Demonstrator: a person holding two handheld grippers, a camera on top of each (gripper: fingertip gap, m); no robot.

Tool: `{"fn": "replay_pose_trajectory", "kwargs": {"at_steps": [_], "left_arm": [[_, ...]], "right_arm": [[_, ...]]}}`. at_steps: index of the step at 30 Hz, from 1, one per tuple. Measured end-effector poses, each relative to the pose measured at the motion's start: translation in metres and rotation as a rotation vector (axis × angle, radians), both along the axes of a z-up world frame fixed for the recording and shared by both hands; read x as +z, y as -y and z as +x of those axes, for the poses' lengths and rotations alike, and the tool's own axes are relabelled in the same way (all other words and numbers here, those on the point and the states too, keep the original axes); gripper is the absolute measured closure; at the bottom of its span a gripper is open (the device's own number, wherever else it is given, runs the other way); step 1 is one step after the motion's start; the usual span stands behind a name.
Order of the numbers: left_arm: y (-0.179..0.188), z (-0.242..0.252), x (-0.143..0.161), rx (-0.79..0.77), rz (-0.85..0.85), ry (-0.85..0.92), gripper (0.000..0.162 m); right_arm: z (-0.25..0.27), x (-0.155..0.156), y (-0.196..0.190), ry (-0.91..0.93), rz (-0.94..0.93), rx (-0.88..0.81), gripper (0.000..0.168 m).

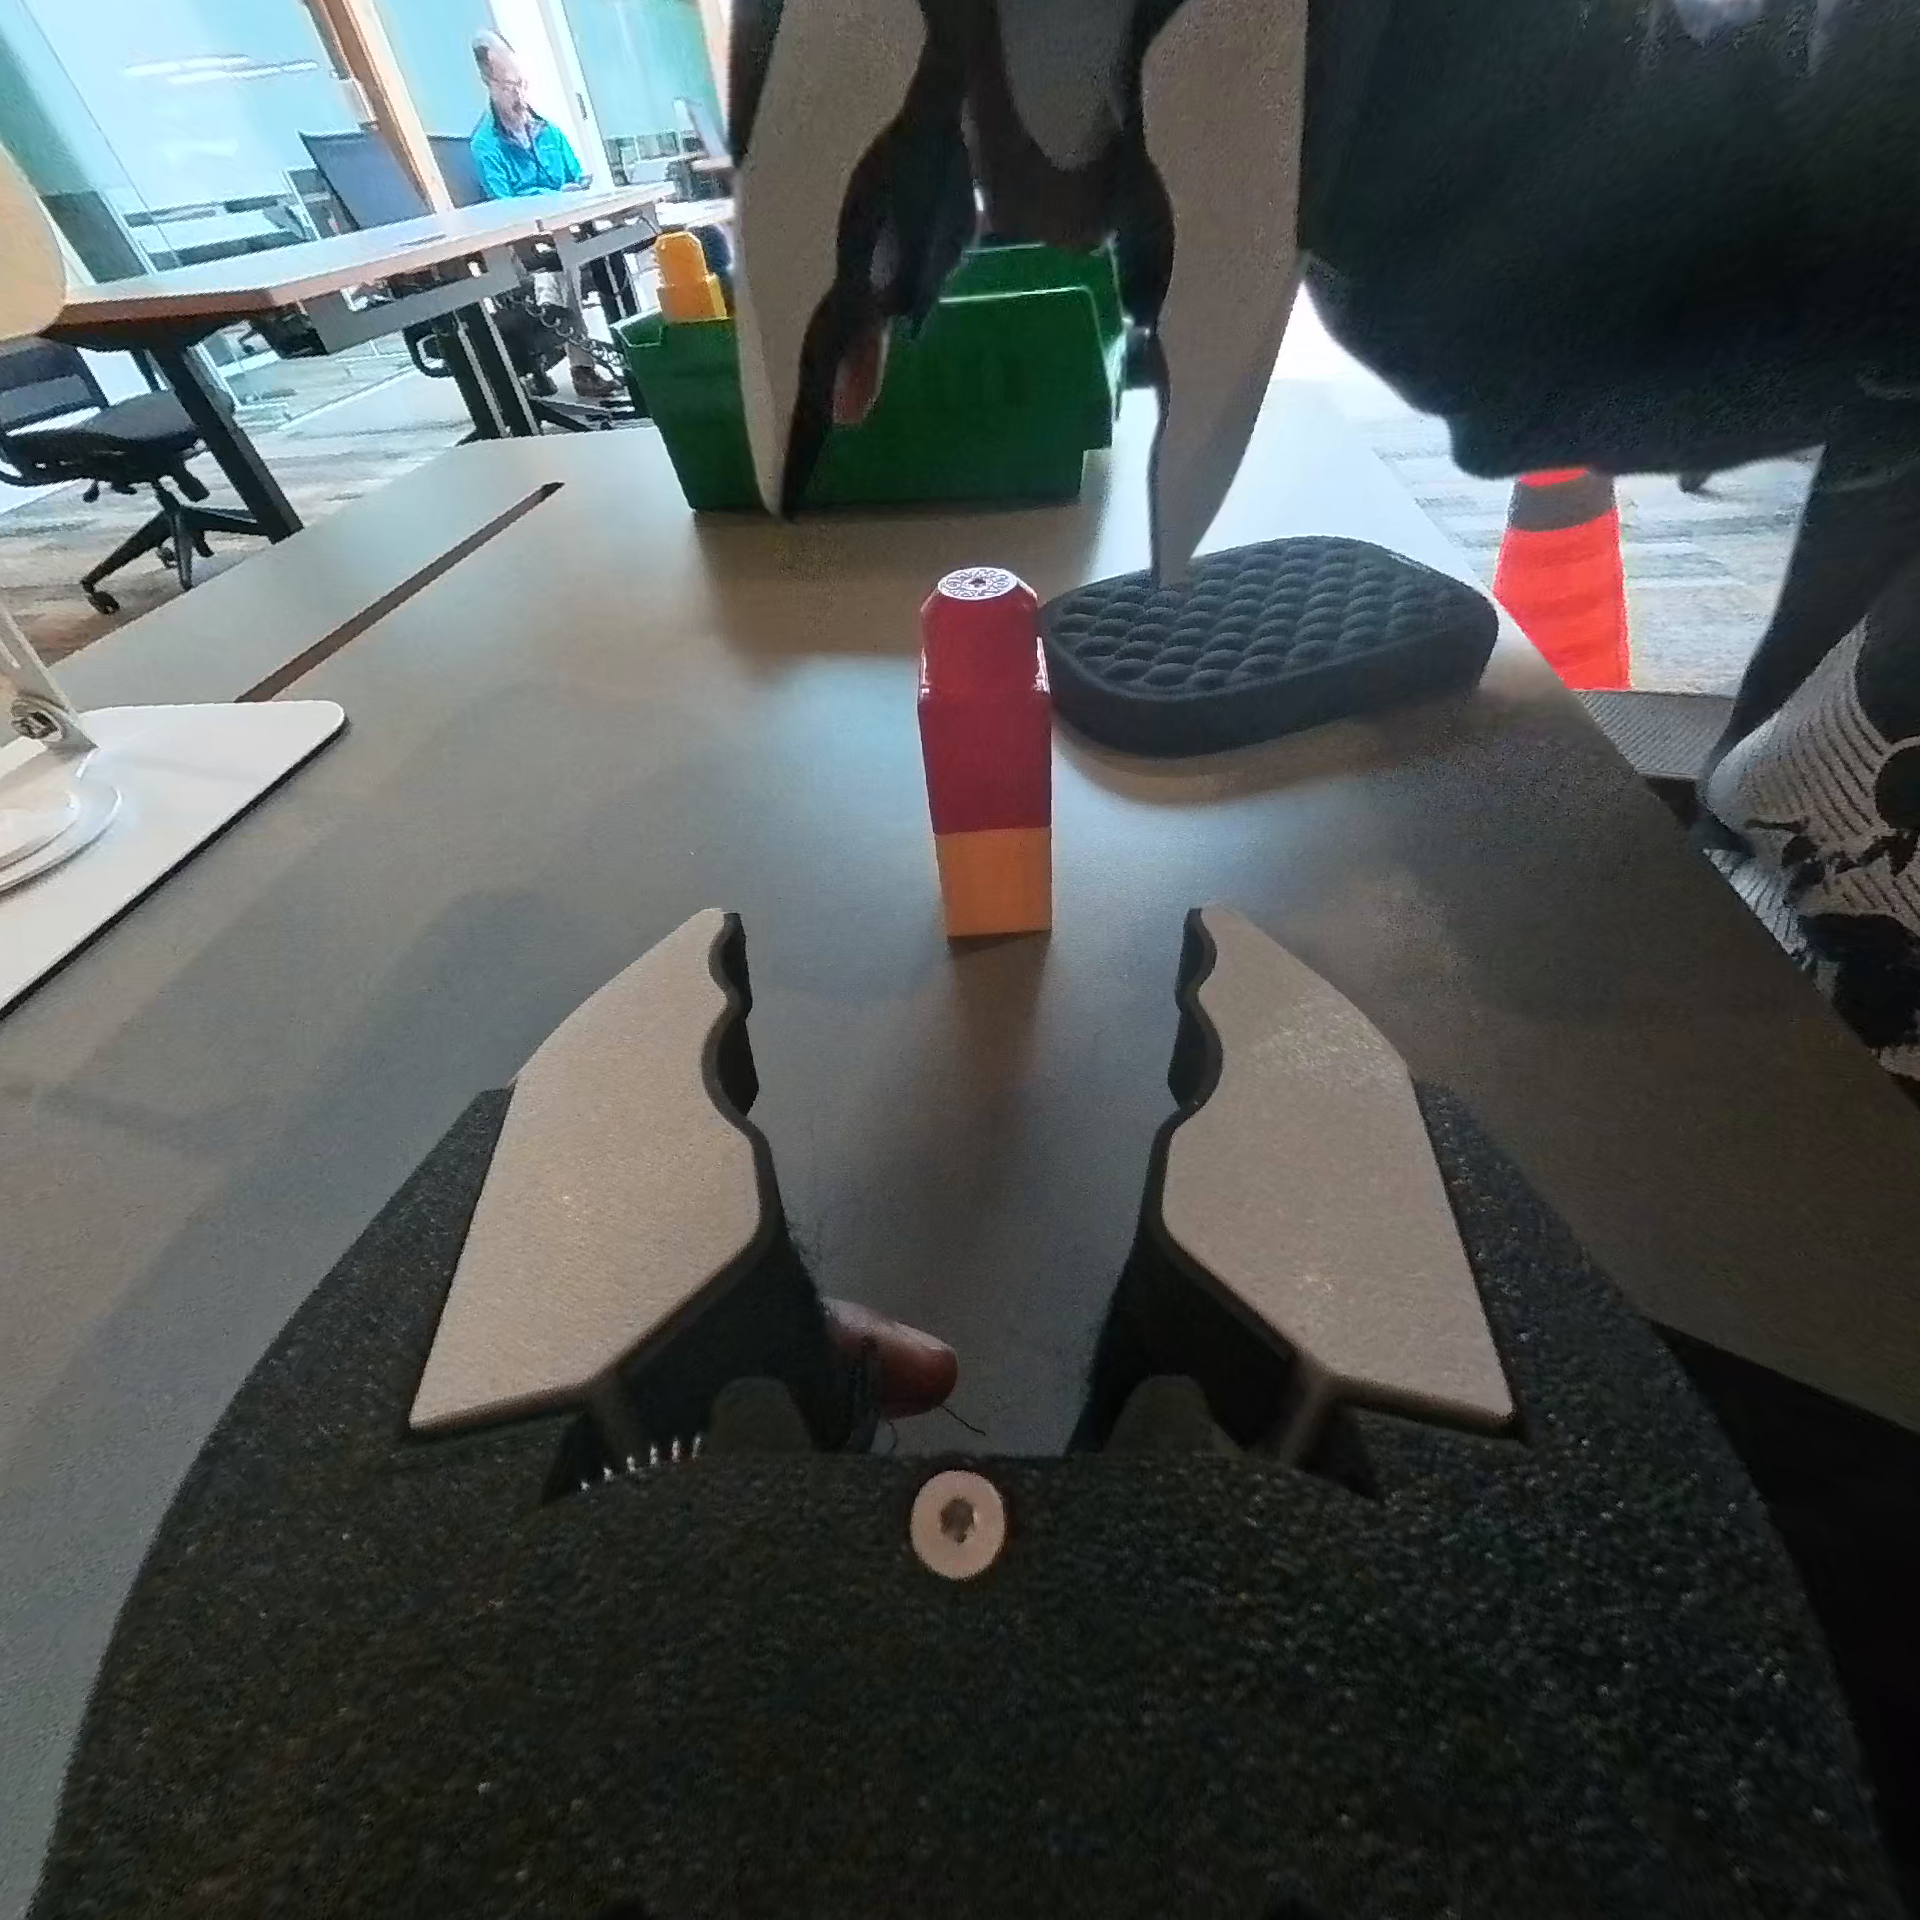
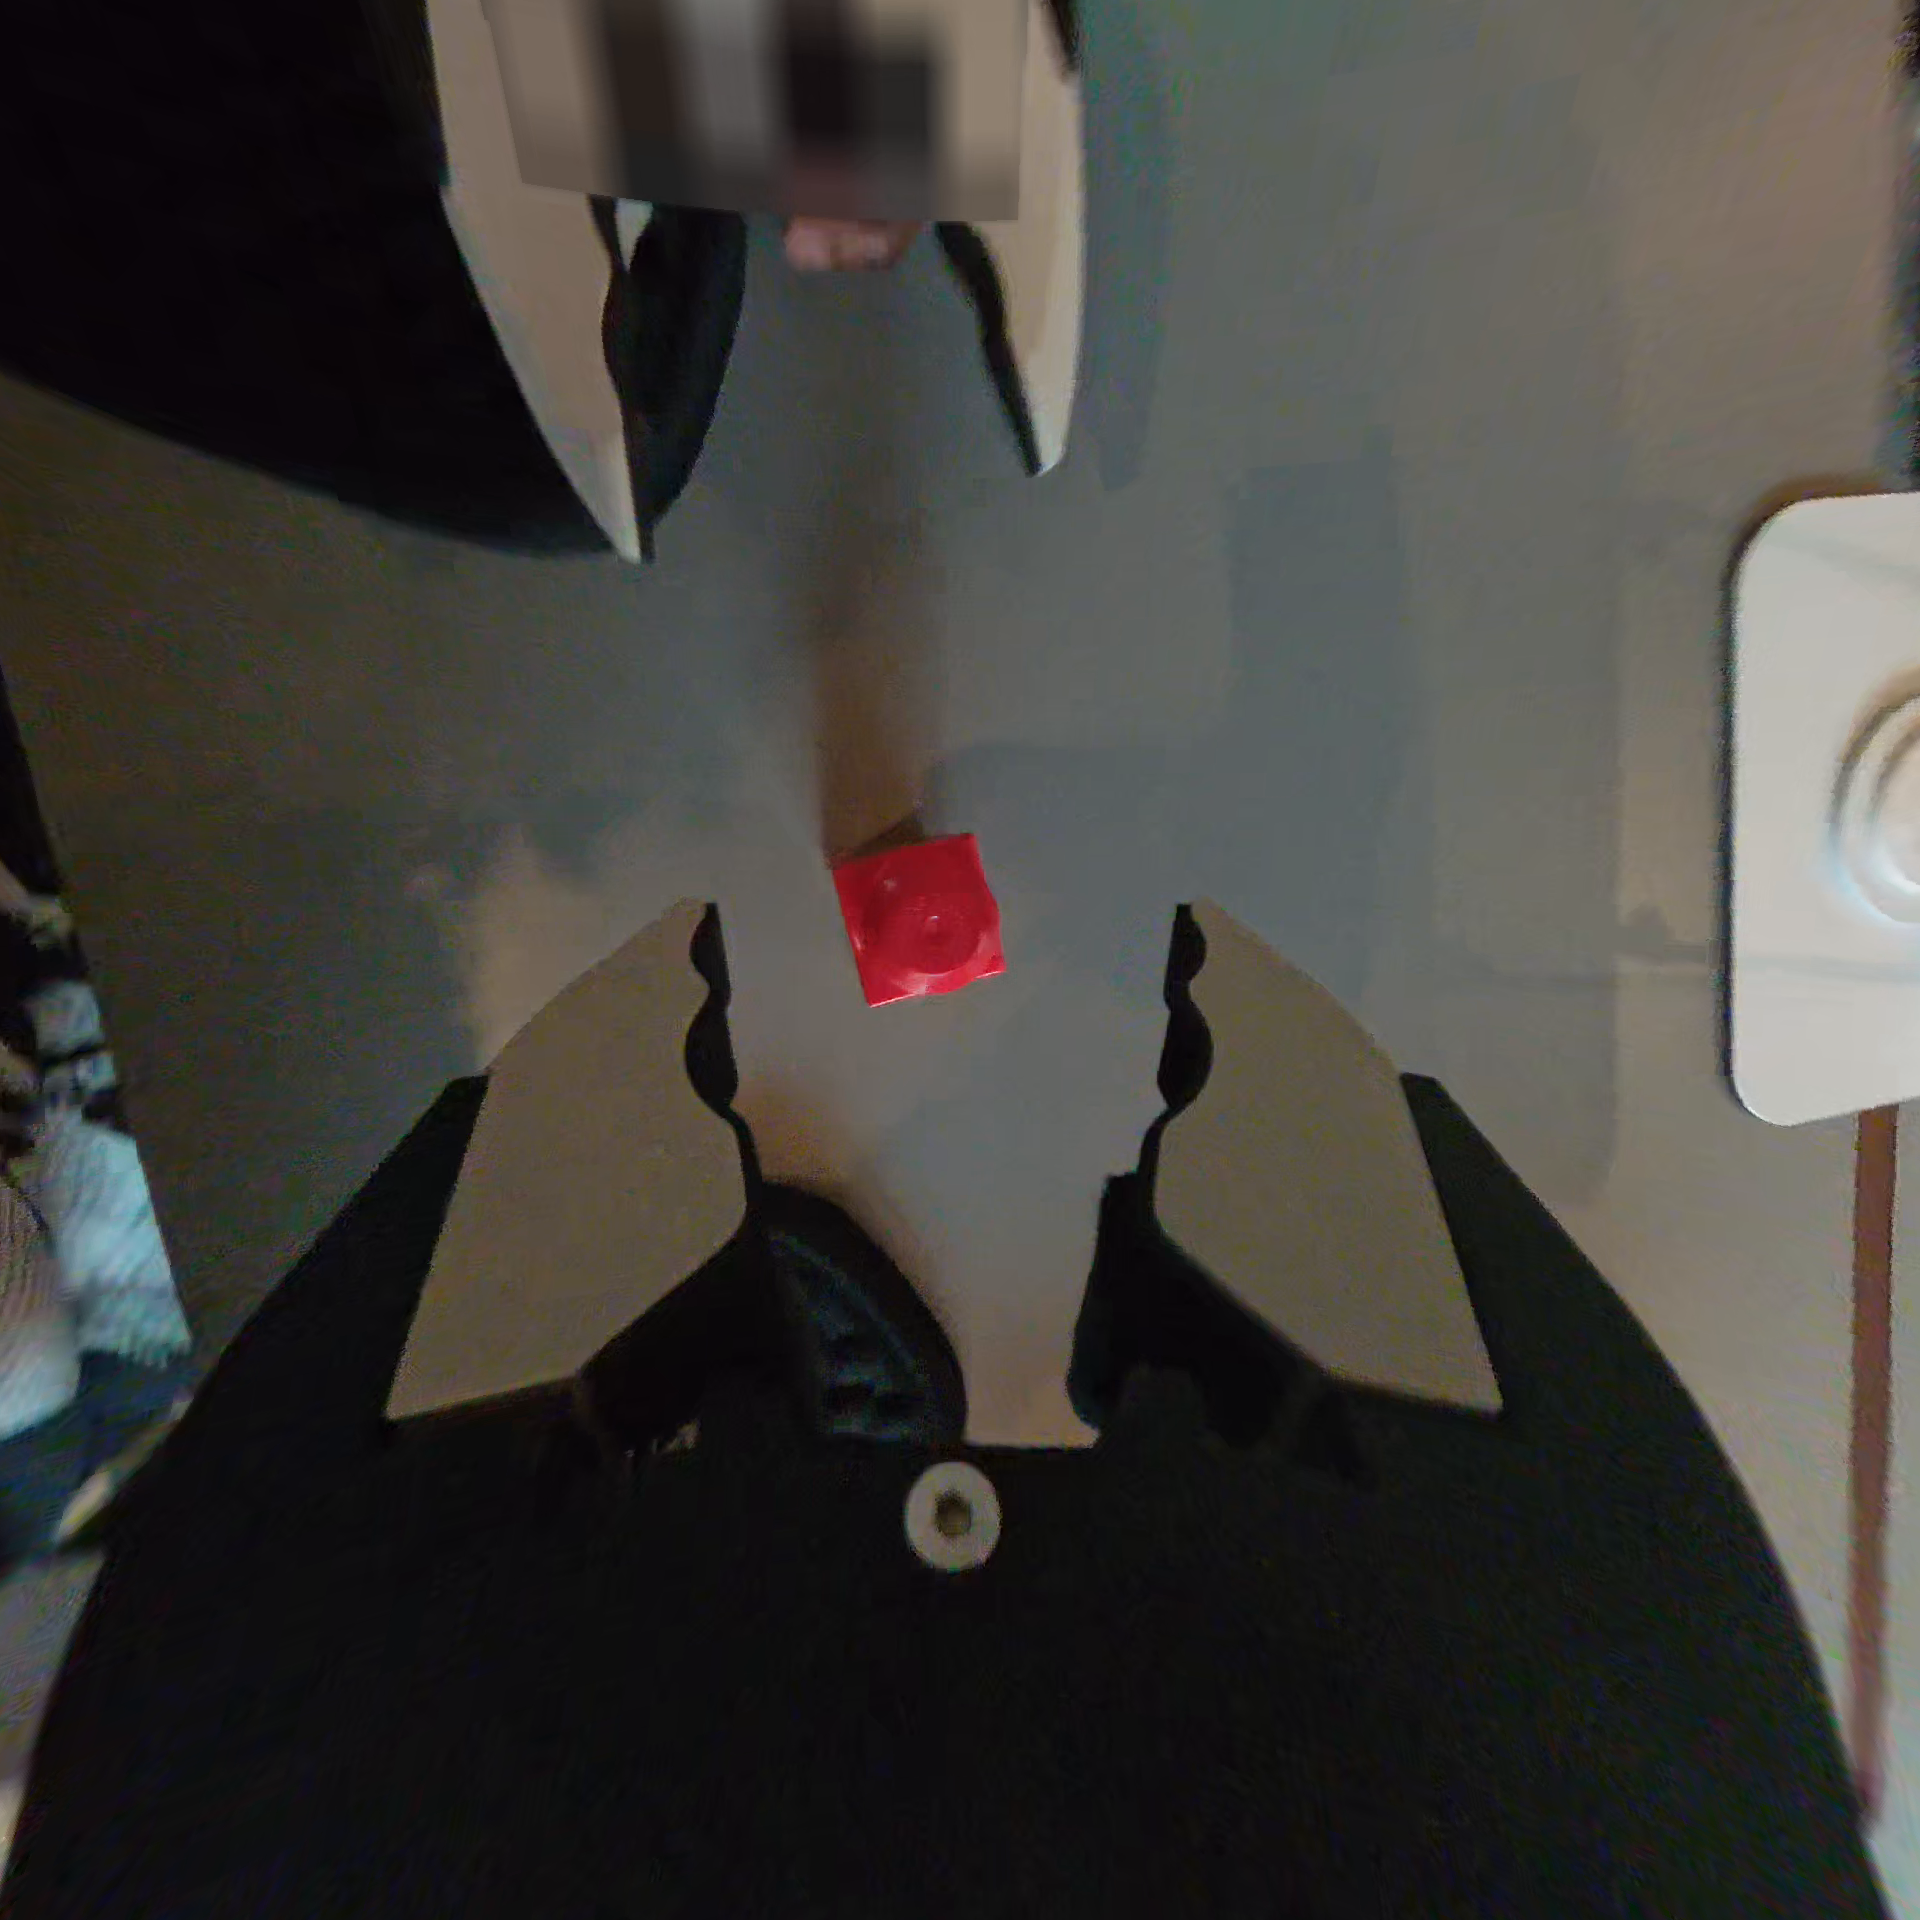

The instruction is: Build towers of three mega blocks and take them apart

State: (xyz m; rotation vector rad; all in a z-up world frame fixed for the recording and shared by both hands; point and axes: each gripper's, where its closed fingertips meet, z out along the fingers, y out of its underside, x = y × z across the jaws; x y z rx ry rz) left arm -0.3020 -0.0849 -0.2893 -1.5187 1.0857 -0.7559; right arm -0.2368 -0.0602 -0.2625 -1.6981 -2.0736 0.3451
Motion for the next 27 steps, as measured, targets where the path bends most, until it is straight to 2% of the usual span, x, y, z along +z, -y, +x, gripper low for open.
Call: {"fn": "replay_pose_trajectory", "kwargs": {"at_steps": [5, 11, 22, 27], "left_arm": [[0.0, -0.001, 0.001, 0.005, 0.002, 0.005, 0.084], [-0.001, -0.002, 0.002, 0.014, 0.006, 0.009, 0.084], [-0.003, -0.003, 0.003, 0.028, 0.002, 0.019, 0.084], [-0.005, -0.009, 0.014, 0.073, 0.006, 0.043, 0.082]], "right_arm": [[0.006, 0.017, 0.002, -0.36, -0.056, -0.12, 0.086], [0.024, 0.02, 0.009, -0.675, -0.084, -0.169, 0.086], [0.072, 0.0, 0.003, -0.967, -0.082, -0.278, 0.083], [0.079, 0.007, -0.003, -1.041, -0.102, -0.315, 0.088]]}}
